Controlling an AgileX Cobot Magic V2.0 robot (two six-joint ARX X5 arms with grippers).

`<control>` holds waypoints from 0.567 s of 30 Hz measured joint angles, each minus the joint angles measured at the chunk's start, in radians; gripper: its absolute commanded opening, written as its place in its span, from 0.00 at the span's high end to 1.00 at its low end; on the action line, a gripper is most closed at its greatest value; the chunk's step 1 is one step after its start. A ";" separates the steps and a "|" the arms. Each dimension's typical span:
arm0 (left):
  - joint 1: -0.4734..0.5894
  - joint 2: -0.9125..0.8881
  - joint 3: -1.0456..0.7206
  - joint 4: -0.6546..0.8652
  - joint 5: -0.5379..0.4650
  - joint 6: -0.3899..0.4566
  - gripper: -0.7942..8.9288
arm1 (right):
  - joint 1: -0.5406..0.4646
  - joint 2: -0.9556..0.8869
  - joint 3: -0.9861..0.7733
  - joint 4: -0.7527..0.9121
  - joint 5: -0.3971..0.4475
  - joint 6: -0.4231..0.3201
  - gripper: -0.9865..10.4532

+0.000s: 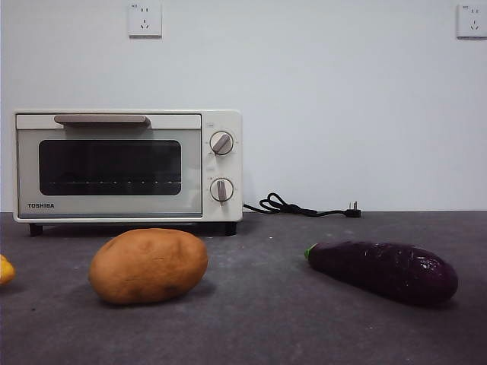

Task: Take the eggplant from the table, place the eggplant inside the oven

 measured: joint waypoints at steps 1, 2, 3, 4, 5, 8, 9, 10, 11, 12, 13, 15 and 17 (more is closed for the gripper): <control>0.000 0.000 0.000 0.000 0.017 0.001 0.92 | 0.000 0.000 0.000 0.000 -0.024 0.000 0.92; 0.000 0.000 0.004 -0.002 0.028 0.002 0.92 | 0.000 0.000 0.004 -0.009 -0.045 0.000 0.92; 0.000 0.000 0.013 -0.003 0.037 0.002 0.92 | 0.000 0.000 0.010 -0.014 -0.052 0.004 0.92; 0.000 0.001 0.034 -0.004 0.045 0.002 0.92 | 0.000 0.000 0.025 -0.019 -0.052 0.016 0.92; 0.000 0.003 0.062 -0.005 0.057 0.002 0.92 | 0.000 0.001 0.049 -0.019 -0.052 0.030 0.92; 0.000 0.026 0.171 -0.010 0.103 0.002 0.92 | 0.000 0.002 0.146 -0.014 -0.054 0.072 0.92; 0.000 0.039 0.204 -0.010 0.124 0.002 0.92 | 0.000 0.005 0.178 -0.013 -0.059 0.082 0.92; 0.000 0.057 0.246 -0.011 0.151 0.002 0.92 | 0.000 0.013 0.220 -0.011 -0.063 0.095 0.92; 0.000 0.075 0.279 -0.011 0.169 0.002 0.92 | 0.000 0.025 0.255 -0.012 -0.078 0.104 0.92; 0.000 0.099 0.323 -0.016 0.189 0.002 0.92 | 0.000 0.044 0.300 -0.012 -0.102 0.109 0.92; 0.000 0.114 0.348 -0.021 0.198 0.002 0.92 | 0.000 0.057 0.325 -0.015 -0.115 0.111 0.92; 0.000 0.154 0.410 -0.043 0.214 0.002 0.92 | 0.000 0.096 0.390 -0.031 -0.149 0.112 0.92; 0.000 0.193 0.469 -0.070 0.250 0.008 0.92 | 0.000 0.138 0.454 -0.060 -0.177 0.112 0.92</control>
